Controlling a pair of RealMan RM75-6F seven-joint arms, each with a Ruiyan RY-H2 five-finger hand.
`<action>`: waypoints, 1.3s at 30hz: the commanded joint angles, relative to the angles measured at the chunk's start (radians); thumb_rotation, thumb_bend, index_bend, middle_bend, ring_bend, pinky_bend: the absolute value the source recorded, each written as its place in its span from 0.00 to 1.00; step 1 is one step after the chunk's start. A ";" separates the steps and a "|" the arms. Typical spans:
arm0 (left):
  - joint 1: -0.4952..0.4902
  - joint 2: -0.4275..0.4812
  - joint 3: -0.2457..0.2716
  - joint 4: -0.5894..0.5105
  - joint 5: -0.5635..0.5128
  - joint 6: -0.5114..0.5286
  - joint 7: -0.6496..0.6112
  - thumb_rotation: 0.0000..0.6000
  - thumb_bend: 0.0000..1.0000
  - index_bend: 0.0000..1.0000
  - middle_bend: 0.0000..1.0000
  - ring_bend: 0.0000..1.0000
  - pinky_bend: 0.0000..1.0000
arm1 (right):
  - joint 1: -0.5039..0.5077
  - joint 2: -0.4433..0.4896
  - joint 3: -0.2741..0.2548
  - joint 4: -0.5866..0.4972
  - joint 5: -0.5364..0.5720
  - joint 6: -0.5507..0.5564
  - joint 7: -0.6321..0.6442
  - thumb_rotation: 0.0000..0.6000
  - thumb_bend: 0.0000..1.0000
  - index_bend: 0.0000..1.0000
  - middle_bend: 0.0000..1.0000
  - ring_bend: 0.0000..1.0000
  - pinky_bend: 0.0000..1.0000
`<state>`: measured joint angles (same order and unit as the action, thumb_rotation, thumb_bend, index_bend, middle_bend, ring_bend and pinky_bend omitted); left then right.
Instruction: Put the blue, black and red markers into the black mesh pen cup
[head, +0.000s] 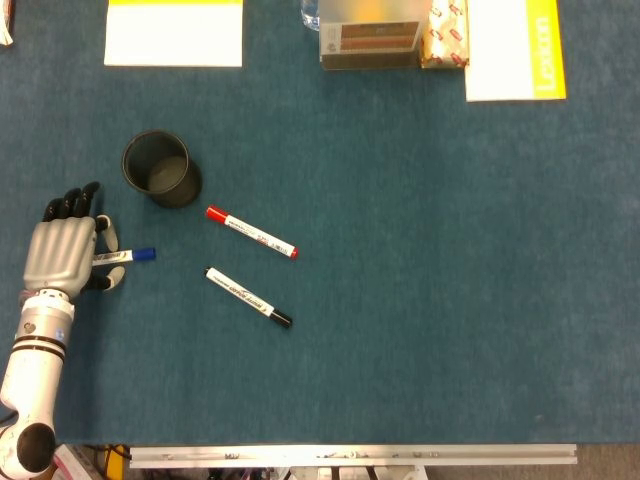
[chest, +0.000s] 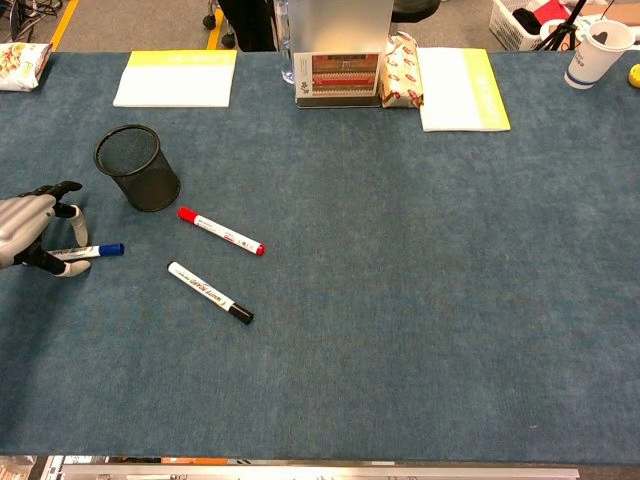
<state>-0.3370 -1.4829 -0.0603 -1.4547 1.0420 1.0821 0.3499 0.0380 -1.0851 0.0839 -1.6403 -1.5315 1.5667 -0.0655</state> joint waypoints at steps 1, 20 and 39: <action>-0.001 0.000 0.000 -0.001 0.000 0.000 0.002 0.95 0.21 0.53 0.05 0.00 0.09 | 0.000 0.000 0.000 0.000 0.000 0.000 0.000 1.00 0.00 0.34 0.32 0.42 0.64; -0.010 -0.005 0.002 0.002 -0.020 -0.007 0.021 0.85 0.36 0.54 0.06 0.00 0.09 | -0.001 0.001 0.000 0.000 -0.001 0.002 0.001 1.00 0.00 0.34 0.32 0.42 0.64; -0.009 0.053 -0.028 -0.134 0.066 0.111 0.037 0.84 0.36 0.55 0.06 0.00 0.09 | -0.001 0.000 -0.001 -0.001 -0.005 0.004 0.001 1.00 0.00 0.34 0.32 0.42 0.64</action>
<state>-0.3456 -1.4382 -0.0803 -1.5777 1.0985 1.1817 0.3900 0.0366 -1.0850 0.0830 -1.6417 -1.5361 1.5709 -0.0649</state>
